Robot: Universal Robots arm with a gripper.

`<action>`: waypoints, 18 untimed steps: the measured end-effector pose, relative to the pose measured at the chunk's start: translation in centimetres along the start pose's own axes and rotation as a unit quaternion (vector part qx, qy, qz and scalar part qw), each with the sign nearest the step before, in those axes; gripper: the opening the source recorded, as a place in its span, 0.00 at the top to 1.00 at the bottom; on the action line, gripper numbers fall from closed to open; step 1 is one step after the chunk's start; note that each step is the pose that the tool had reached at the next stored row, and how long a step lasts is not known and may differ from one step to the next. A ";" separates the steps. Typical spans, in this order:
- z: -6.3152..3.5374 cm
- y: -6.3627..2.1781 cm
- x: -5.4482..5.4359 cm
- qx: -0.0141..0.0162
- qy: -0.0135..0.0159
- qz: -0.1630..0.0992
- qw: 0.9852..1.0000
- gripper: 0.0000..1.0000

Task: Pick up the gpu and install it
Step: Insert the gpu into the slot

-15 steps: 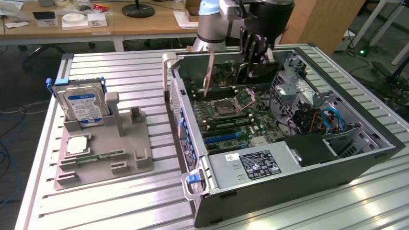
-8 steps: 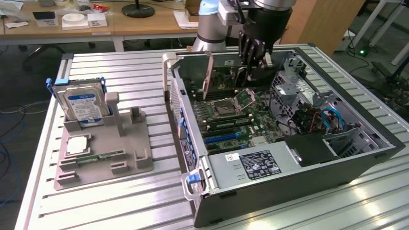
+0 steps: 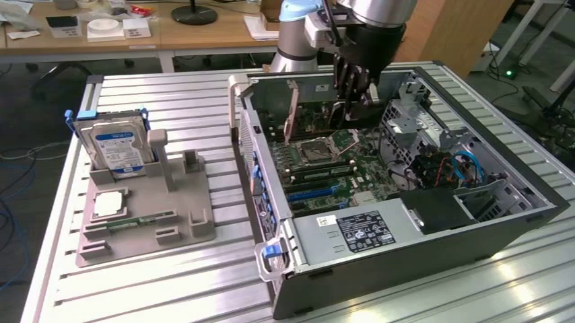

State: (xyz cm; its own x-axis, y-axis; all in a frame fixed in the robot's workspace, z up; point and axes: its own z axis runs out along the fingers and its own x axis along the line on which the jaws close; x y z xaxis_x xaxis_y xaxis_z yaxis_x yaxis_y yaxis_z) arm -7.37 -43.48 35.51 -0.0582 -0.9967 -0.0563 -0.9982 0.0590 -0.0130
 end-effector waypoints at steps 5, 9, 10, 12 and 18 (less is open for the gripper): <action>0.91 0.01 0.1 0.000 0.000 0.000 1.000 0.72; 1.63 0.02 0.1 0.000 0.000 0.000 1.000 0.72; 1.82 0.02 0.1 0.000 0.000 0.000 1.000 0.72; 2.18 0.03 0.1 0.000 0.000 0.000 1.000 0.72; 2.68 0.04 0.2 0.000 0.000 0.000 1.000 0.72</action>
State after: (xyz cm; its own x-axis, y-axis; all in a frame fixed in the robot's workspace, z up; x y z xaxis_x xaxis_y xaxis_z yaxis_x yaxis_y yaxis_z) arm -7.37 -43.48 32.83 -0.0582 -0.9967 -0.0562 -0.9982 0.0590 -0.0129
